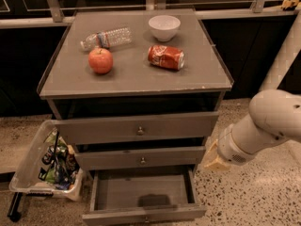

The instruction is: Close bottom drawer

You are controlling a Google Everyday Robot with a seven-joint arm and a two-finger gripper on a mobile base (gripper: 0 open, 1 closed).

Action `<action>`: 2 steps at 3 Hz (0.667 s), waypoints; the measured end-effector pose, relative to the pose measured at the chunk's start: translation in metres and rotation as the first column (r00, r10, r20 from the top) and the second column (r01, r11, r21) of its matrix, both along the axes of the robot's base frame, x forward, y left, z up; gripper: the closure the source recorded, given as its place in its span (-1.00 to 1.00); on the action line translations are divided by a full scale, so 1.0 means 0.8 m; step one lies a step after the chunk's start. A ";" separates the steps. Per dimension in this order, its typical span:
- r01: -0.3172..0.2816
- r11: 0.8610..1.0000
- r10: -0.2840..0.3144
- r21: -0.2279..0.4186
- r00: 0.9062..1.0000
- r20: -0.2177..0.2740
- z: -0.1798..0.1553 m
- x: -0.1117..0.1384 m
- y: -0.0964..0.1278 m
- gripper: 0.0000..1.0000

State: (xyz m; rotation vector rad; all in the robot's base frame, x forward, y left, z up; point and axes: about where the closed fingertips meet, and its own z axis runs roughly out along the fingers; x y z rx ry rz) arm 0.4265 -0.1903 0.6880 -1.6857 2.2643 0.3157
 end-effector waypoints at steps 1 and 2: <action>0.069 0.997 -0.071 0.032 0.996 0.060 -0.049 0.009 -0.013 1.00; 0.134 0.988 -0.143 0.075 0.981 0.135 -0.093 0.019 -0.030 1.00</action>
Offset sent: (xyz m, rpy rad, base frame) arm 0.0346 -0.0463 -0.1130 0.1144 -0.2820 -0.2468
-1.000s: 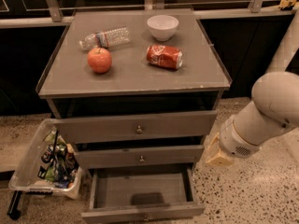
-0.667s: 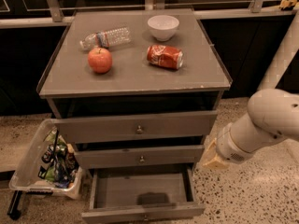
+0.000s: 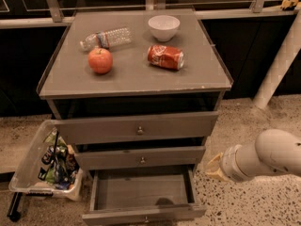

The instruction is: Close bottom drawer

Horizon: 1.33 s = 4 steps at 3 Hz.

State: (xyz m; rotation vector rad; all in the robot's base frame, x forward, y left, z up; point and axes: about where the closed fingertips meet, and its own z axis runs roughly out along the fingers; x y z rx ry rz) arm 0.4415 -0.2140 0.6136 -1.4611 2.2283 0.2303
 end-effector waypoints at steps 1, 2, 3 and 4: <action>0.074 0.995 -0.073 0.065 0.997 -0.009 -0.055 0.023 -0.023 1.00; 0.082 0.995 -0.082 0.052 0.997 0.002 -0.040 0.014 -0.023 1.00; 0.062 0.995 -0.065 0.080 0.998 0.024 -0.051 0.003 -0.006 1.00; 0.033 0.989 -0.044 0.141 0.996 0.076 -0.080 0.007 0.018 1.00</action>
Offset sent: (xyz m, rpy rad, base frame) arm 0.0163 -0.0156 -0.0282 0.0436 -0.0147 -0.0621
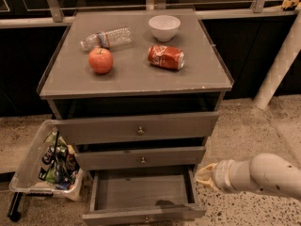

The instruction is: Close bottom drawer

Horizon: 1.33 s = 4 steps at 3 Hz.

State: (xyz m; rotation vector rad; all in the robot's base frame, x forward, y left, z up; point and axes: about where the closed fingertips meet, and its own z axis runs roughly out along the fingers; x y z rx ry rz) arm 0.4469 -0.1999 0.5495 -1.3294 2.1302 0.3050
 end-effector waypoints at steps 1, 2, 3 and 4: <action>0.000 0.997 -0.003 0.075 0.999 0.035 -0.047 0.012 0.016 1.00; 0.020 0.992 -0.025 0.121 0.999 0.042 -0.105 0.023 0.019 1.00; 0.068 0.989 -0.066 0.128 0.998 -0.020 -0.189 0.025 0.013 1.00; 0.068 0.989 -0.066 0.128 0.998 -0.020 -0.189 0.025 0.013 1.00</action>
Offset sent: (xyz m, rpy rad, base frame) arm 0.0304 0.0127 -0.1487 0.1754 -0.0532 -0.0636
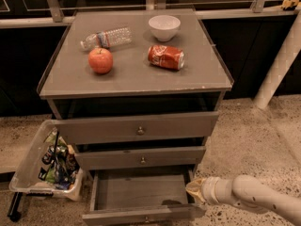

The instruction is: Close bottom drawer

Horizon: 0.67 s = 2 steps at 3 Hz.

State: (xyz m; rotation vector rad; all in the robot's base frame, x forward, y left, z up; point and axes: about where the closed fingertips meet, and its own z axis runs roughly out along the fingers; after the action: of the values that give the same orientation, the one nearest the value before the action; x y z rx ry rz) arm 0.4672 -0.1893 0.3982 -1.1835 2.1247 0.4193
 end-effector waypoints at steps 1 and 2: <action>-0.028 1.000 0.028 0.000 0.999 -0.019 -0.024 -0.004 0.011 1.00; -0.070 0.997 0.071 0.033 0.997 -0.038 -0.074 -0.007 0.019 1.00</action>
Offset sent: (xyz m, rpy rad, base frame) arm -0.0117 0.0271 -0.1344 0.1047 0.0866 0.1174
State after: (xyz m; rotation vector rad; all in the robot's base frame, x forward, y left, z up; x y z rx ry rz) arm 0.4616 -0.1737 0.3387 -1.2443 2.1058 0.5101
